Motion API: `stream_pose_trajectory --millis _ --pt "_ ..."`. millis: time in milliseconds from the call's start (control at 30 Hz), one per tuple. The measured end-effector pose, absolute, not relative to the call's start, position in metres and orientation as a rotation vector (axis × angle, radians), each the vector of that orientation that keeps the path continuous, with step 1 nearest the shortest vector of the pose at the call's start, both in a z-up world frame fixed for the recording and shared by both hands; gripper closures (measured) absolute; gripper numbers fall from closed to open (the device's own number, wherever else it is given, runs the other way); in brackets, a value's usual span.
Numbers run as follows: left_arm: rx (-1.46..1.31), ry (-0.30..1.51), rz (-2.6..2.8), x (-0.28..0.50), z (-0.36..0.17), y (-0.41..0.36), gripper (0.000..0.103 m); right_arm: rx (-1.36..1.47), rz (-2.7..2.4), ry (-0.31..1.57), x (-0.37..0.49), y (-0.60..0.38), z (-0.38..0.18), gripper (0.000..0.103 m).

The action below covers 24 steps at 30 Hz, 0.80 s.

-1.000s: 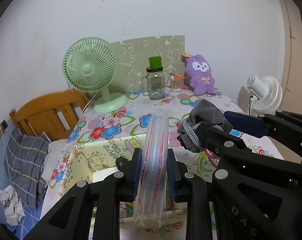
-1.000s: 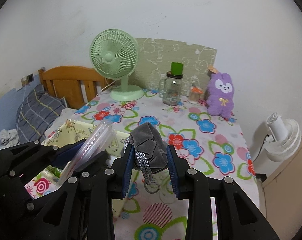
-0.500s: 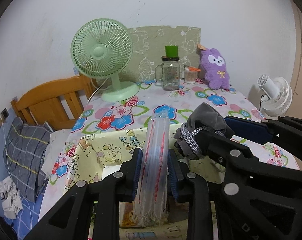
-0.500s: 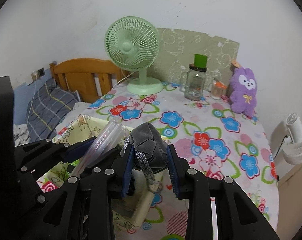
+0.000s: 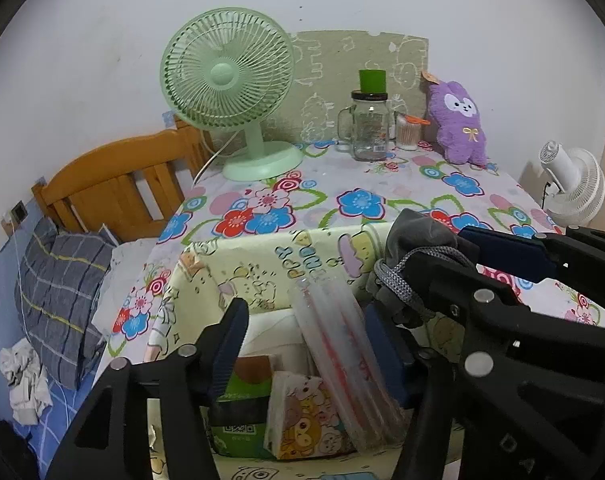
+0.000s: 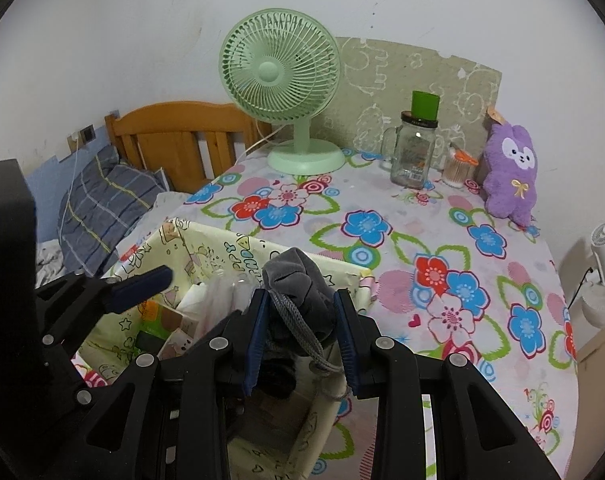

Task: Organize soft objects
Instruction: 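Release the plastic bag into the box with the left tool while the right tool releases the cap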

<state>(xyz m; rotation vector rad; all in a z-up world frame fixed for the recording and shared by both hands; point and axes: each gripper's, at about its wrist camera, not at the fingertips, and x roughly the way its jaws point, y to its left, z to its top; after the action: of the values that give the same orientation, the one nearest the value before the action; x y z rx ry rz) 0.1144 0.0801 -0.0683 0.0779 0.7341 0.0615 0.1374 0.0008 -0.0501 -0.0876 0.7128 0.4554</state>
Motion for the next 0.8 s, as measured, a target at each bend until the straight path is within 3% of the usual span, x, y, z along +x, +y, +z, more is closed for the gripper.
stream_pose_trajectory --millis 133,200,267,333,400,800 --pt "0.071 0.738 0.070 0.112 -0.072 0.085 0.027 -0.089 0.461 0.726 0.142 0.006 -0.056 0.067" --pt "0.048 0.739 0.045 0.110 -0.072 0.087 0.017 -0.098 0.475 0.732 0.144 0.009 -0.059 0.066" --pt "0.048 0.741 0.030 0.108 -0.073 0.085 0.015 -0.102 0.481 0.743 0.146 0.013 -0.061 0.064" --pt "0.046 0.741 0.017 0.106 -0.073 0.083 0.015 -0.111 0.480 0.749 0.148 0.017 -0.063 0.054" --pt "0.045 0.741 0.016 0.107 -0.074 0.083 0.015 -0.117 0.470 0.748 0.149 0.018 -0.064 0.032" --pt "0.042 0.725 0.002 0.101 -0.067 0.073 0.012 -0.129 0.413 0.667 0.135 0.002 -0.053 0.012"
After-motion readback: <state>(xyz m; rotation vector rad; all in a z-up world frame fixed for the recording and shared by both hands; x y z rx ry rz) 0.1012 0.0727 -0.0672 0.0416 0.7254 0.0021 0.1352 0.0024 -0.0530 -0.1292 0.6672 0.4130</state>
